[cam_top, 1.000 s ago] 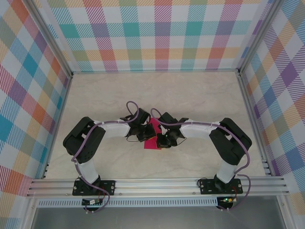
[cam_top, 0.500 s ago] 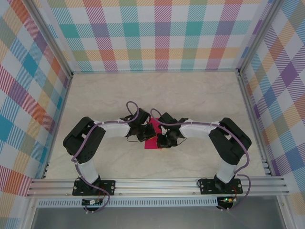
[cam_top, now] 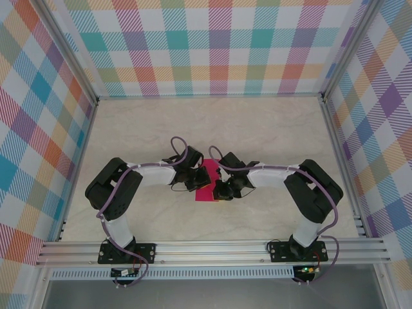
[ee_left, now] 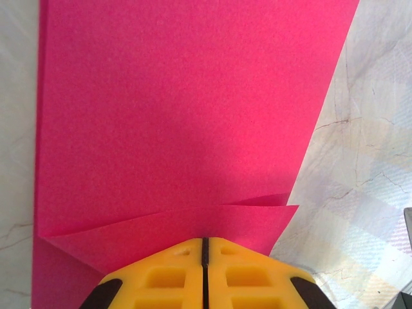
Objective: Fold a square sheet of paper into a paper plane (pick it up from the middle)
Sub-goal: Fold the triangle a second time at the center of the table.
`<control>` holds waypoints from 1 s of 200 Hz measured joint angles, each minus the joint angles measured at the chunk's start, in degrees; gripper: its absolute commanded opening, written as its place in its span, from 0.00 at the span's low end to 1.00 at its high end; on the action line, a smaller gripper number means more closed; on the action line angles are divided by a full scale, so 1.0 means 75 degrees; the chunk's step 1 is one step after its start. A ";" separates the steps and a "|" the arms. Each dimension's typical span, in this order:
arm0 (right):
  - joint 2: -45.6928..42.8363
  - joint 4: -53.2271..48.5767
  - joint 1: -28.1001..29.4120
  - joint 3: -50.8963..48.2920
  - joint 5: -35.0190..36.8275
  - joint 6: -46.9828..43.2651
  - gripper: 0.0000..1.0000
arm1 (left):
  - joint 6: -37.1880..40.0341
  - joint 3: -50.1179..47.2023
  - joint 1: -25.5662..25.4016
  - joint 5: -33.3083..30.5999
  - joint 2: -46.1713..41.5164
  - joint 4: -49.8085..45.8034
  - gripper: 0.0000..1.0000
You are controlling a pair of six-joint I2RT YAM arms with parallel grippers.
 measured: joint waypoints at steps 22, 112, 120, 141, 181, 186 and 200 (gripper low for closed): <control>-0.0096 0.0335 -0.0114 -0.0277 -0.0248 0.0000 0.09 | 0.0000 0.0000 0.0000 0.0000 0.0000 0.0000 0.07; -0.1195 -0.0160 -0.0274 -0.0740 -0.0361 -0.0265 0.11 | 0.0006 0.0000 0.0003 0.0035 0.0009 0.0017 0.07; -0.1177 -0.0146 -0.0274 -0.0603 -0.0361 -0.0277 0.11 | 0.0009 0.0000 0.0003 0.0038 0.0009 0.0017 0.07; -0.0944 -0.0073 -0.0274 -0.0131 -0.0376 -0.0332 0.10 | 0.0020 0.0000 0.0003 0.0047 0.0015 0.0020 0.07; -0.0131 0.0195 -0.0274 0.0286 -0.0391 -0.0350 0.10 | 0.0020 0.0000 0.0003 0.0070 0.0015 0.0023 0.07; -0.0038 0.0189 -0.0274 0.0286 -0.0391 -0.0350 0.09 | 0.0020 0.0000 0.0003 0.0076 0.0015 0.0023 0.07; 0.0149 0.0163 -0.0274 0.0283 -0.0370 -0.0350 0.09 | 0.0020 0.0000 0.0009 0.0099 0.0015 0.0026 0.07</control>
